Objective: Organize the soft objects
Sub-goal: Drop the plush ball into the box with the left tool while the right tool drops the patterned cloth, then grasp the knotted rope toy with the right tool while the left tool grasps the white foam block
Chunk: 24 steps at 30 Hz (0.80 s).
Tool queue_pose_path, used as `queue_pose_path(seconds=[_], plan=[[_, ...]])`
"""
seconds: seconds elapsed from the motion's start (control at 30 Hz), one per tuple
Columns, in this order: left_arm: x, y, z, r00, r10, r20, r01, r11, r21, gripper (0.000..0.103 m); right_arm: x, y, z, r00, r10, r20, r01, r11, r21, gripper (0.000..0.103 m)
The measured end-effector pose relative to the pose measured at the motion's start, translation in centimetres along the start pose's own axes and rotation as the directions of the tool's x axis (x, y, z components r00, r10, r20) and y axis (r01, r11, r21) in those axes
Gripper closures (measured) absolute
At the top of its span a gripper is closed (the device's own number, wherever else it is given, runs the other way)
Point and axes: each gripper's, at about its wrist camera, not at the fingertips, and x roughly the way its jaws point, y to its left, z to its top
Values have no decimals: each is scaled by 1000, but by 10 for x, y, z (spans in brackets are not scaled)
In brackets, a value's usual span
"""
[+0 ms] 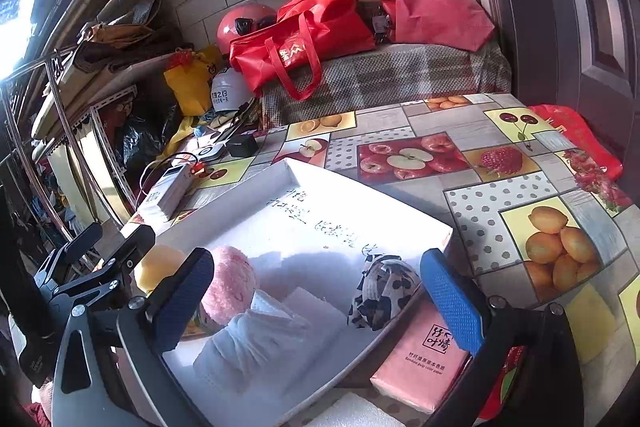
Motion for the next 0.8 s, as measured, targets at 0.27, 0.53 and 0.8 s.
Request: queue_pose_path(seconds=[0.27,0.53,0.8], plan=[[-12,-9,0,998,-47,34,47,999,22,0,-53,-46,6,988,-106,112,101,994,52,0],[-30,-44,-5,971,-237,30,233,968,96,0,-90,-130,-19,950,-304,74,292,946,139,0],[-85,-114,-28,732,-654,-193,681,704,199,0,-91,-131,-65,972,-200,-125,199,980,-20,0]])
